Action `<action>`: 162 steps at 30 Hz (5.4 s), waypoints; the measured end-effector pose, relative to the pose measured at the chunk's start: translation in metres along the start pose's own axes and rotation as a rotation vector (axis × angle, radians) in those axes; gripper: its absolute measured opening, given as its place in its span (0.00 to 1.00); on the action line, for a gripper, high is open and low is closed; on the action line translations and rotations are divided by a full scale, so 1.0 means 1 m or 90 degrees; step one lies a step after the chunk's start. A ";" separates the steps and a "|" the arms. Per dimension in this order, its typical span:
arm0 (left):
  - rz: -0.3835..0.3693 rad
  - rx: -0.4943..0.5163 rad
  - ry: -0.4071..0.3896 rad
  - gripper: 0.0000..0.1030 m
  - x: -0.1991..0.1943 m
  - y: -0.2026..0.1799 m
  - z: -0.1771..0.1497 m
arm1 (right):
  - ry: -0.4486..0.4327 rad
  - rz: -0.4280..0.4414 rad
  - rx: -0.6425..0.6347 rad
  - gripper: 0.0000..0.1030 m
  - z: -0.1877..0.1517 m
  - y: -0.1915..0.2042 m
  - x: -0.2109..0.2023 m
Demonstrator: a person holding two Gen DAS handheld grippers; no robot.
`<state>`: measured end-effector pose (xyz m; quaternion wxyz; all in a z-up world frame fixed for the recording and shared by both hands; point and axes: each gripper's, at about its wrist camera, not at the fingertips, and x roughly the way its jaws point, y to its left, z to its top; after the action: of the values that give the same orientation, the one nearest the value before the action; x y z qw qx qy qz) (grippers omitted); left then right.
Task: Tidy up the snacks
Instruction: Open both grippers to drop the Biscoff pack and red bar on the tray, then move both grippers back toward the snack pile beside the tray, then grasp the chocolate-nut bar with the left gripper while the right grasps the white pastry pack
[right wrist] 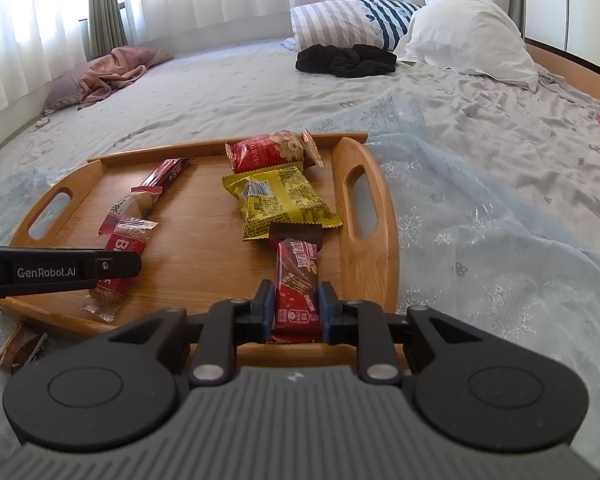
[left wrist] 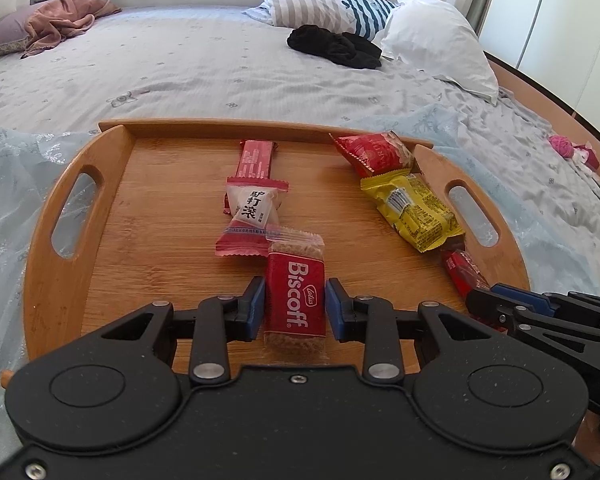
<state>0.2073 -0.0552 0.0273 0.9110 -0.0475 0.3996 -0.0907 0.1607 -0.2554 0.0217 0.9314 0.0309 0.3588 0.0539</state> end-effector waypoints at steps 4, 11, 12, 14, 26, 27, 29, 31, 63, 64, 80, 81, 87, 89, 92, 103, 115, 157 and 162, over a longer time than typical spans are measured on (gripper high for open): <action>0.007 -0.001 -0.003 0.38 -0.004 -0.001 0.000 | -0.008 0.003 0.000 0.43 -0.002 0.000 -0.004; 0.009 0.008 -0.024 0.58 -0.023 -0.002 -0.002 | -0.035 0.002 -0.016 0.50 -0.005 0.003 -0.019; 0.010 0.012 -0.029 0.61 -0.026 -0.002 -0.003 | -0.040 0.001 -0.019 0.51 -0.006 0.004 -0.021; 0.012 0.022 -0.038 0.70 -0.034 -0.004 -0.006 | -0.049 0.001 -0.027 0.56 -0.008 0.005 -0.027; 0.015 0.076 -0.101 0.89 -0.092 -0.009 -0.033 | -0.091 0.017 -0.052 0.79 -0.029 0.011 -0.054; 0.014 0.076 -0.105 0.90 -0.097 -0.008 -0.035 | -0.098 0.019 -0.053 0.80 -0.032 0.012 -0.056; -0.001 0.064 -0.107 0.91 -0.105 -0.003 -0.041 | -0.111 0.021 -0.053 0.86 -0.036 0.012 -0.060; -0.013 0.044 -0.101 0.92 -0.110 0.004 -0.046 | -0.121 0.025 -0.049 0.88 -0.041 0.011 -0.064; 0.048 -0.011 -0.117 0.93 -0.094 0.048 -0.123 | -0.137 -0.013 -0.051 1.00 -0.093 0.018 -0.039; 0.047 -0.009 -0.118 0.91 -0.093 0.047 -0.123 | -0.133 -0.012 -0.048 1.00 -0.093 0.017 -0.038; 0.052 0.002 -0.121 0.57 -0.095 0.047 -0.121 | -0.131 -0.019 -0.054 1.00 -0.093 0.017 -0.035; 0.051 0.000 -0.121 0.55 -0.095 0.047 -0.121 | -0.131 -0.019 -0.054 1.00 -0.093 0.017 -0.034; 0.056 -0.003 -0.131 0.45 -0.100 0.045 -0.121 | -0.131 -0.019 -0.054 1.00 -0.093 0.017 -0.035; 0.057 -0.003 -0.130 0.44 -0.100 0.044 -0.121 | -0.129 -0.018 -0.054 1.00 -0.093 0.018 -0.034; 0.059 -0.001 -0.131 0.44 -0.101 0.042 -0.122 | -0.127 -0.019 -0.055 1.00 -0.093 0.019 -0.033; 0.072 0.010 -0.150 0.38 -0.113 0.039 -0.123 | -0.128 -0.012 -0.054 0.98 -0.093 0.018 -0.034; 0.080 0.014 -0.157 0.43 -0.115 0.038 -0.127 | -0.160 -0.013 -0.035 0.52 -0.096 0.015 -0.051; 0.074 -0.033 -0.153 0.43 -0.117 0.047 -0.131 | -0.210 -0.060 -0.034 0.50 -0.103 0.021 -0.059; 0.081 -0.006 -0.181 0.39 -0.131 0.039 -0.126 | -0.235 -0.063 -0.039 0.49 -0.100 0.022 -0.071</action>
<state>0.0326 0.0074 0.0301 0.9620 -0.0387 0.2694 -0.0234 0.0394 -0.2405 -0.0029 0.9834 -0.0060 0.1808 0.0129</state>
